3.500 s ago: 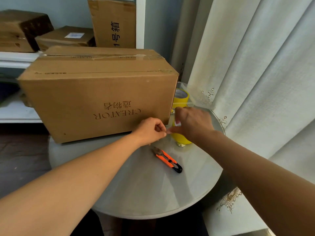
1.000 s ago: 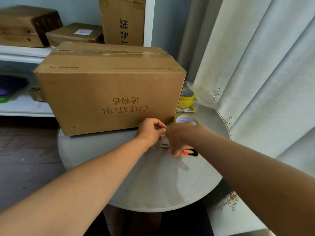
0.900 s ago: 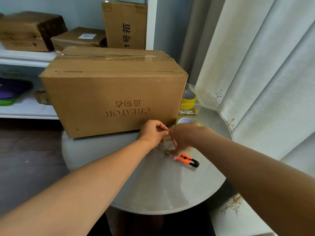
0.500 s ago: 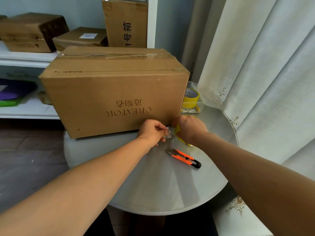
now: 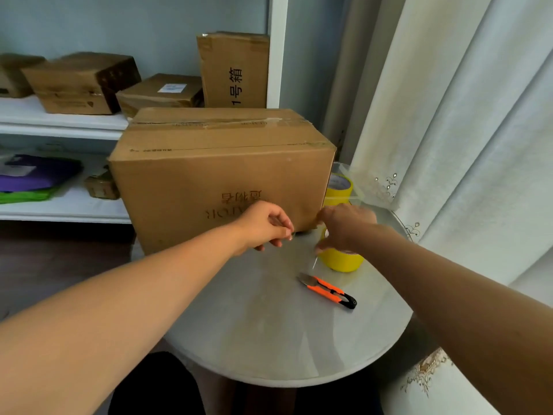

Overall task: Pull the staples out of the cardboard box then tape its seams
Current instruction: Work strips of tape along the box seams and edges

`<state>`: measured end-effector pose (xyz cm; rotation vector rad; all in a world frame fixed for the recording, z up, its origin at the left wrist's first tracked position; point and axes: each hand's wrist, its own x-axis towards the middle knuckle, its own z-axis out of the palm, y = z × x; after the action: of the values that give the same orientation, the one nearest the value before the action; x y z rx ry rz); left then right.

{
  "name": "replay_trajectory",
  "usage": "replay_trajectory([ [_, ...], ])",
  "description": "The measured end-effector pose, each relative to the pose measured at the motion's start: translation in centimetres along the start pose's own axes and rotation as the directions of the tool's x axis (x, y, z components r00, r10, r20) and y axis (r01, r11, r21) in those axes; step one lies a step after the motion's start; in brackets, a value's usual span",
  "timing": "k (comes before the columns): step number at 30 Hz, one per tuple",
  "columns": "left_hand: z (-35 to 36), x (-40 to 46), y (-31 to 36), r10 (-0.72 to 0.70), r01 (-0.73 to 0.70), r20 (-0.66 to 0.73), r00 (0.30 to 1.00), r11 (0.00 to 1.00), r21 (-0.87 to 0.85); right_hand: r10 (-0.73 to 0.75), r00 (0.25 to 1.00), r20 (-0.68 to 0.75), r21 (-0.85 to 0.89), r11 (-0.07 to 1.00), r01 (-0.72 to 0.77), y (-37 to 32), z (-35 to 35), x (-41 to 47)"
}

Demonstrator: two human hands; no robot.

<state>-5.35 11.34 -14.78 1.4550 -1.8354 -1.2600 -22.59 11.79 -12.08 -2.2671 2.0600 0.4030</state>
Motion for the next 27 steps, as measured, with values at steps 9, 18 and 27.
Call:
replay_trajectory([
  [9,-4.1,-2.4,5.3,0.115,-0.116,0.024,0.993,0.943,0.313,-0.126,0.97,-0.21,0.446,0.87,0.21,-2.3,-7.1,-0.5],
  [18,-8.2,-5.5,6.3,0.163,-0.138,-0.039,0.986,0.922,0.361,-0.181,0.933,-0.31,0.294,0.915,0.276,-6.4,-10.2,-1.2],
  [27,-13.7,-8.3,7.9,0.007,0.024,-0.206,0.978,0.988,0.151,-0.267,0.877,-0.4,0.377,0.824,0.423,-9.9,-14.9,-2.5],
])
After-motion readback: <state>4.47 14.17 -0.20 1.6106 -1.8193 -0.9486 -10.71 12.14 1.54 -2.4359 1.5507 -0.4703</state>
